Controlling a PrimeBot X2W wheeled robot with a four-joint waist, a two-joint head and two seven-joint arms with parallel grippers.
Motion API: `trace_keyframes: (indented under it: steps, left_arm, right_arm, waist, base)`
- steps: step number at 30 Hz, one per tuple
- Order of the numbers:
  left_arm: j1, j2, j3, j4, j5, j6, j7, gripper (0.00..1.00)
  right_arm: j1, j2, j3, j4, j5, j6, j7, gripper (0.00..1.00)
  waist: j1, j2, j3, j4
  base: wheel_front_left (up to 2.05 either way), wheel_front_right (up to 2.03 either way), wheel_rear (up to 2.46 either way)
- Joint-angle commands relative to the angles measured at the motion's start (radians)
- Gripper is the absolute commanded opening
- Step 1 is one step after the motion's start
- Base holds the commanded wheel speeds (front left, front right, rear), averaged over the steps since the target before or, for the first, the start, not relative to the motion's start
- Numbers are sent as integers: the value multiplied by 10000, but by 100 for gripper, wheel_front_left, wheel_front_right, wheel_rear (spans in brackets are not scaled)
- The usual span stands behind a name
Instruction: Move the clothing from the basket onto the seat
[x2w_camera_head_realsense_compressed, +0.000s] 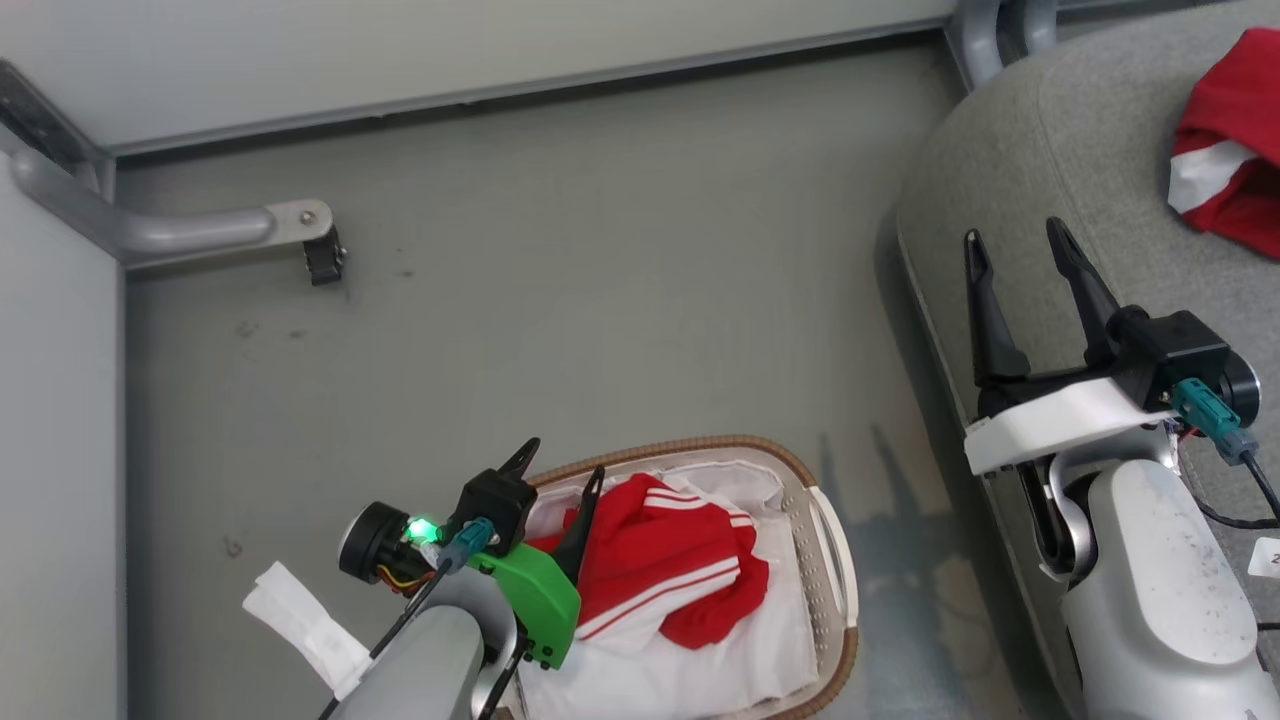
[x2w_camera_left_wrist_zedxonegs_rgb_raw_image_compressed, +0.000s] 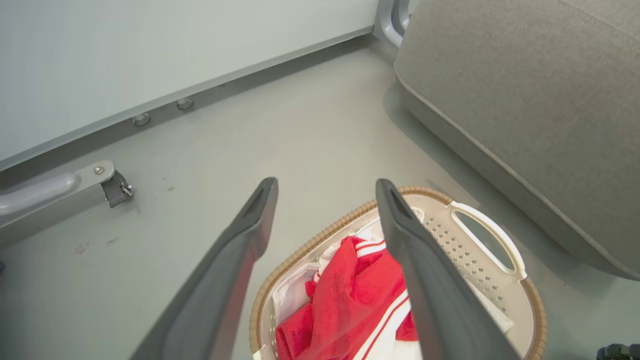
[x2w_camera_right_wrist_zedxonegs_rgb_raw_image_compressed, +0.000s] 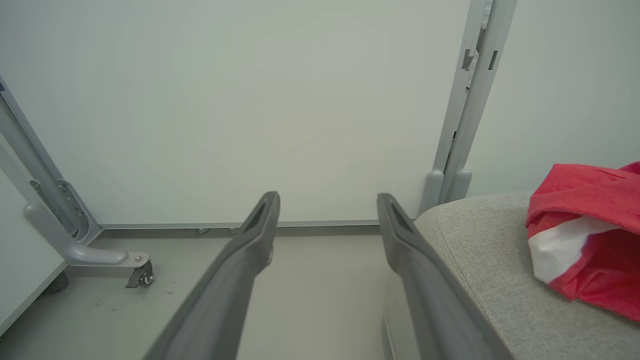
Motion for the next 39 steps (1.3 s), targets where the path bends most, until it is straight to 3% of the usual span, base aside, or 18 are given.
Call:
trace_keyframes:
  steps: [1,8,15,32,33,34,35,36,39]
  left_arm:
    - [-369,60,-96,323,82,-64,-6,100]
    - [-1286,78,-1001,2490,291,-60,229,100]
    - [-1983,155,-1297,3863,416,-58,246,100]
    - [-2992,424,-1308,5088,186,531,1238,100]
    - [-3006,412,-1294,5108,150,520,1293,80]
    - [-3018,388,-1279,5121,95,505,1290,31]
    - [-3030,369,-1297,5129,80,469,1297,6]
    - [-3039,347,-1322,5136,65,436,1270,0]
    - [-3039,270,-1373,5105,-26,344,1071,0]
  right_arm:
    - [-211,-30,56,-118,101,-12,-25,100]
    - [-547,-26,318,-503,485,-12,-25,100]
    - [-819,-24,648,-572,914,-11,-25,100]
    - [-1227,-26,1099,-523,1498,-12,-25,100]
    - [-1235,-26,1132,-511,1521,-12,-25,100]
    - [-1240,-27,1160,-497,1539,-11,-25,100]
    - [-1249,-27,1178,-482,1557,-11,-25,100]
    - [-1249,-27,1194,-471,1565,-12,-25,100]
    - [-1191,-29,1171,-409,1532,-11,-24,100]
  waist:
    - [0,0,1518,-814]
    - [0,0,2478,-1381]
    - [0,0,3299,-1926]
    - [0,0,4181,-2521]
    - [0,0,4195,-2536]
    - [0,0,4203,-2550]
    - [0,0,4204,-2559]
    - [0,0,4198,-2565]
    - [0,0,4111,-2524]
  base:
    - [0,0,0]
    - [0,0,0]
    - [0,0,0]
    - [0,0,0]
    - [0,0,0]
    - [0,0,0]
    - [0,0,0]
    - [0,0,0]
    - [0,0,0]
